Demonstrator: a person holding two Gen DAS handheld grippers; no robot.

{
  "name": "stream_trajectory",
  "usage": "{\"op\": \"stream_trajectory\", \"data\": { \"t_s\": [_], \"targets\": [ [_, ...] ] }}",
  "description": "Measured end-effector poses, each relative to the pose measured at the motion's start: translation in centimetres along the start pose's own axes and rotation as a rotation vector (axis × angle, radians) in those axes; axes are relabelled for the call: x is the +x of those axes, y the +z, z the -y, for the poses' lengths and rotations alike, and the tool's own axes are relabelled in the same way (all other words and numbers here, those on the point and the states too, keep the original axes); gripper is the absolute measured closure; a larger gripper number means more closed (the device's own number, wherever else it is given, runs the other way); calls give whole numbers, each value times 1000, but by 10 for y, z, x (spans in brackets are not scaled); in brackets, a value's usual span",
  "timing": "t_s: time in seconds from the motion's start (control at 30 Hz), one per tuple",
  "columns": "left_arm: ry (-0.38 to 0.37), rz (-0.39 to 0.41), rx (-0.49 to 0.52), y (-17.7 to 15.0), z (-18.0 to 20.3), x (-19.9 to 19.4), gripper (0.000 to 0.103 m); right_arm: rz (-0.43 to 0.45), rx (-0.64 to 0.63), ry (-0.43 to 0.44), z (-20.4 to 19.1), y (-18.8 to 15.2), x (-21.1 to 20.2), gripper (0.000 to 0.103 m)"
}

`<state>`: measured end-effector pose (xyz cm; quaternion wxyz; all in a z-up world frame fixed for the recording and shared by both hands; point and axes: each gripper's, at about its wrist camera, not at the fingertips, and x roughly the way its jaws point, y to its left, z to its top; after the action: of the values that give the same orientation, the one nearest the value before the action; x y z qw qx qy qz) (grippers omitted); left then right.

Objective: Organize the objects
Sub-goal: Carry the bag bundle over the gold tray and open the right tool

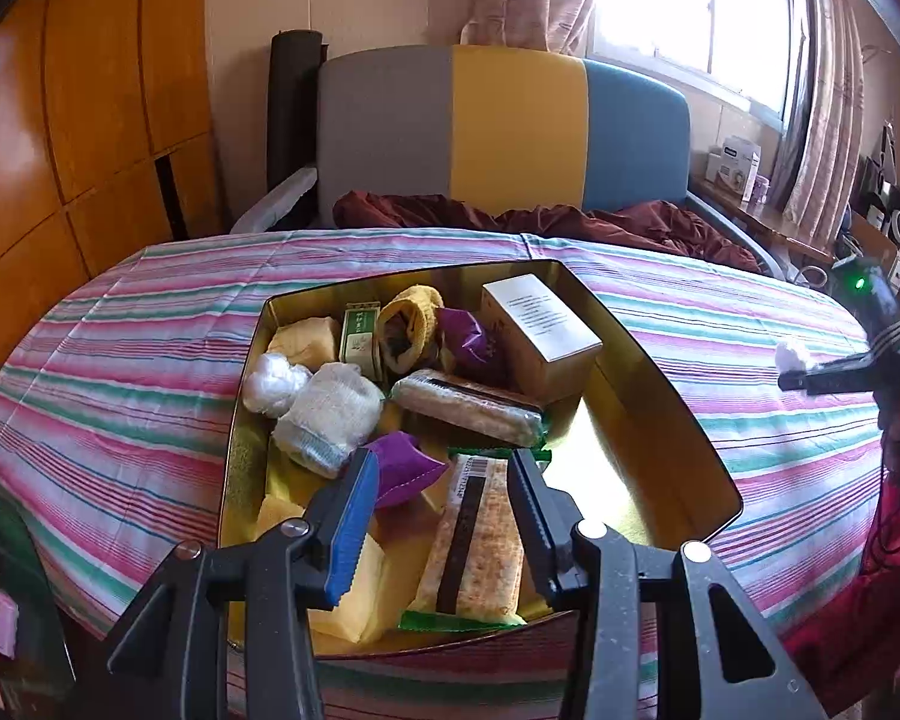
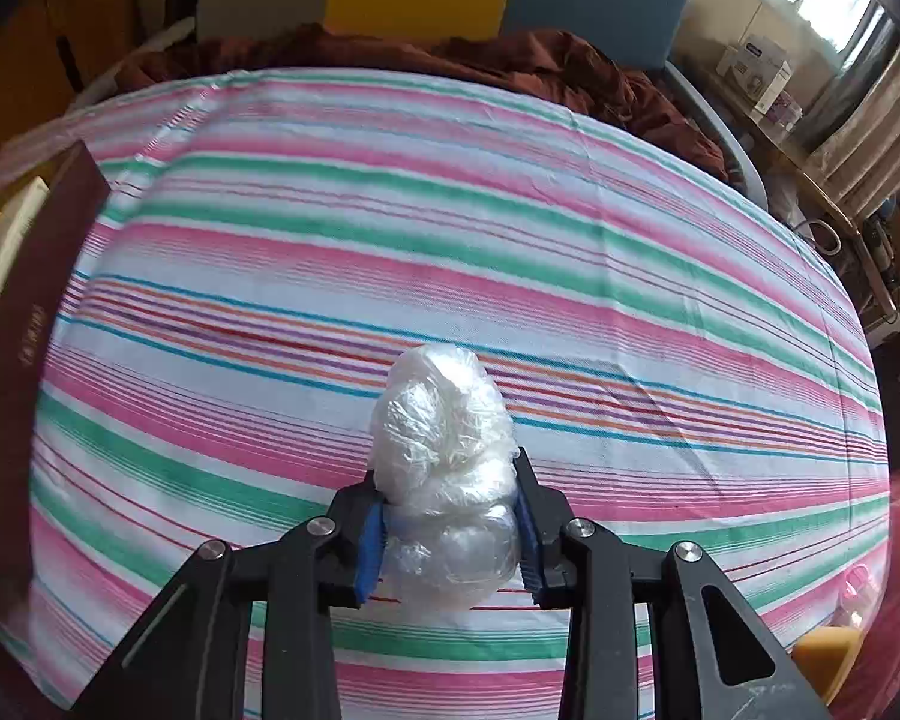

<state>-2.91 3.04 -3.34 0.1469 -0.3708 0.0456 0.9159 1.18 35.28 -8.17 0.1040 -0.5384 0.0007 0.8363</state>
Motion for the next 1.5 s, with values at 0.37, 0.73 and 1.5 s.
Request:
{"op": "stream_trajectory", "data": {
  "t_s": [0.37, 0.73, 1.5],
  "targets": [
    [29, 27, -83, -4, -30, -7, 58, 198, -194, 348, -170, -3, -93, 67],
    [74, 11, -161, -14, -65, -5, 58, 85, -330, 402, -257, -22, -56, 64],
    [137, 27, -104, -5, -30, -10, 42, 215, -189, 390, -238, -38, -67, 28]
  ]
}}
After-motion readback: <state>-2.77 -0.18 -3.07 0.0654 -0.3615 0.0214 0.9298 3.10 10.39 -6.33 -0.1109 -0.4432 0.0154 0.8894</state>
